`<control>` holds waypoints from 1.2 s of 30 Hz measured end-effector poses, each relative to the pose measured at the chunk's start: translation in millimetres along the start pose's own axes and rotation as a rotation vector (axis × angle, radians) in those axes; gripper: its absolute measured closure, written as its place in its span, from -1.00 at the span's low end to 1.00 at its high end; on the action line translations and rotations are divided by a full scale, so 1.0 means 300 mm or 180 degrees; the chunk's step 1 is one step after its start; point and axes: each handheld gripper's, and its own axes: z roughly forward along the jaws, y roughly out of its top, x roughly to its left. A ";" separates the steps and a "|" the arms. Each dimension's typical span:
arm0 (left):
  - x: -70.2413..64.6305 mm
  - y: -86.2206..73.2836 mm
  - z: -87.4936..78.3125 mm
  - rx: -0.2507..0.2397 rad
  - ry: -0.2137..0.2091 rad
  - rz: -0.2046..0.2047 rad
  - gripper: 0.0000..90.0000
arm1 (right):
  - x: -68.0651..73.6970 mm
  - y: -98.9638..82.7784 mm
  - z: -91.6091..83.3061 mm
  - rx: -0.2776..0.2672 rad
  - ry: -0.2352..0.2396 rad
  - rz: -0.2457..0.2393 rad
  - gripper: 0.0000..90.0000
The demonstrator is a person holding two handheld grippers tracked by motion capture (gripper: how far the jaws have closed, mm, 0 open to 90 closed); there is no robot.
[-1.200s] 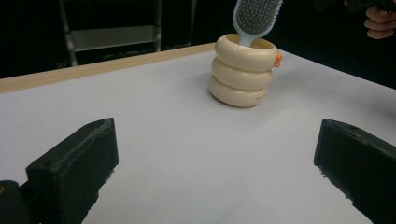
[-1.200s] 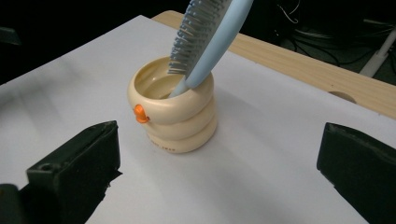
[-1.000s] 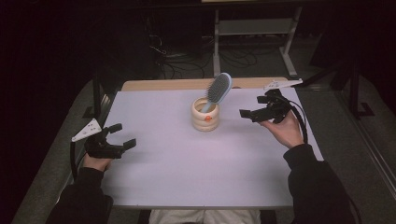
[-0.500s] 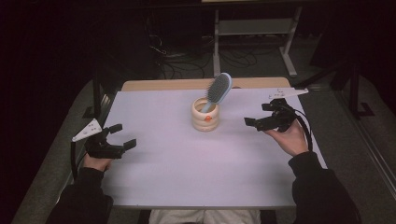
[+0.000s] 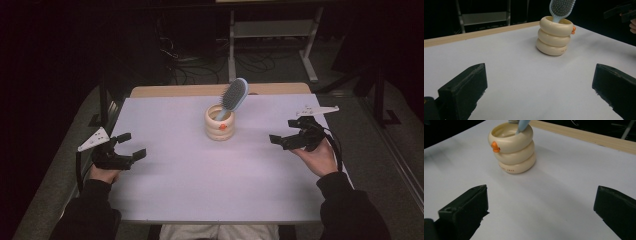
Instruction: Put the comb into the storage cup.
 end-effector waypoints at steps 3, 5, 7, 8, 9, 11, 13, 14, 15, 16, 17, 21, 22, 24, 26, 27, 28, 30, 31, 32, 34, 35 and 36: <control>-0.001 0.000 0.001 0.0003 0.0003 0.0003 -1.00 | -0.006 -0.024 -0.009 0.0010 -0.0007 0.0007 -1.00; -0.001 0.000 0.000 0.0004 0.0004 0.0003 -1.00 | -0.011 -0.038 -0.017 -0.0003 -0.0021 0.0007 -1.00; 0.000 -0.001 0.001 0.0016 0.0000 -0.0004 -1.00 | -0.016 -0.049 -0.024 0.0005 -0.0033 0.0013 -1.00; 0.001 -0.001 0.002 0.0021 -0.0001 -0.0004 -1.00 | -0.018 -0.054 -0.028 0.0008 -0.0039 0.0014 -1.00; 0.002 -0.001 0.002 0.0029 0.0000 -0.0010 -1.00 | -0.020 -0.058 -0.032 0.0011 -0.0041 0.0015 -1.00; 0.002 -0.002 0.003 0.0032 0.0002 -0.0011 -1.00 | -0.023 -0.066 -0.042 -0.0001 -0.0037 0.0014 -1.00; 0.002 -0.002 0.002 0.0032 0.0004 -0.0014 -1.00 | -0.025 -0.076 -0.051 -0.0014 -0.0049 0.0017 -1.00; 0.002 -0.003 0.002 0.0032 0.0006 -0.0025 -1.00 | -0.026 -0.081 -0.055 -0.0021 -0.0046 0.0021 -1.00; 0.003 -0.003 0.003 0.0034 0.0006 -0.0024 -1.00 | -0.026 -0.087 -0.059 -0.0023 -0.0050 0.0023 -1.00; 0.003 -0.003 0.003 0.0039 0.0007 -0.0023 -1.00 | -0.026 -0.092 -0.063 -0.0022 -0.0051 0.0022 -1.00; 0.003 -0.004 0.004 0.0042 0.0004 -0.0018 -1.00 | -0.026 -0.098 -0.067 -0.0026 -0.0049 0.0020 -1.00; 0.004 -0.005 0.005 0.0059 -0.0007 -0.0033 -1.00 | -0.030 -0.117 -0.082 -0.0044 -0.0068 0.0038 -1.00; 0.004 -0.005 0.006 0.0063 -0.0006 -0.0034 -1.00 | -0.031 -0.120 -0.085 -0.0049 -0.0074 0.0040 -1.00; 0.005 -0.006 0.006 0.0068 -0.0007 -0.0036 -1.00 | -0.034 -0.128 -0.091 -0.0058 -0.0089 0.0044 -1.00; 0.005 -0.006 0.006 0.0071 -0.0004 -0.0049 -1.00 | -0.036 -0.137 -0.096 -0.0062 -0.0098 0.0062 -1.00; 0.006 -0.006 0.006 0.0076 0.0001 -0.0045 -1.00 | -0.037 -0.142 -0.099 -0.0059 -0.0103 0.0062 -1.00; 0.007 -0.007 0.006 0.0079 0.0005 -0.0049 -1.00 | -0.036 -0.147 -0.100 -0.0060 -0.0107 0.0063 -1.00; 0.008 -0.007 0.006 0.0086 0.0003 -0.0058 -1.00 | -0.034 -0.158 -0.104 -0.0056 -0.0105 0.0055 -1.00; 0.008 -0.008 0.005 0.0089 0.0005 -0.0057 -1.00 | -0.032 -0.164 -0.105 -0.0061 -0.0105 0.0045 -1.00; 0.009 -0.008 0.005 0.0095 0.0007 -0.0055 -1.00 | -0.030 -0.170 -0.106 -0.0061 -0.0104 0.0032 -1.00; 0.011 -0.009 0.005 0.0102 0.0007 -0.0062 -1.00 | -0.026 -0.183 -0.108 -0.0053 -0.0099 0.0013 -1.00; 0.011 -0.009 0.005 0.0104 0.0010 -0.0069 -1.00 | -0.024 -0.189 -0.109 -0.0040 -0.0096 0.0002 -1.00; 0.012 -0.009 0.004 0.0107 0.0009 -0.0071 -1.00 | -0.021 -0.194 -0.109 -0.0022 -0.0094 0.0006 -1.00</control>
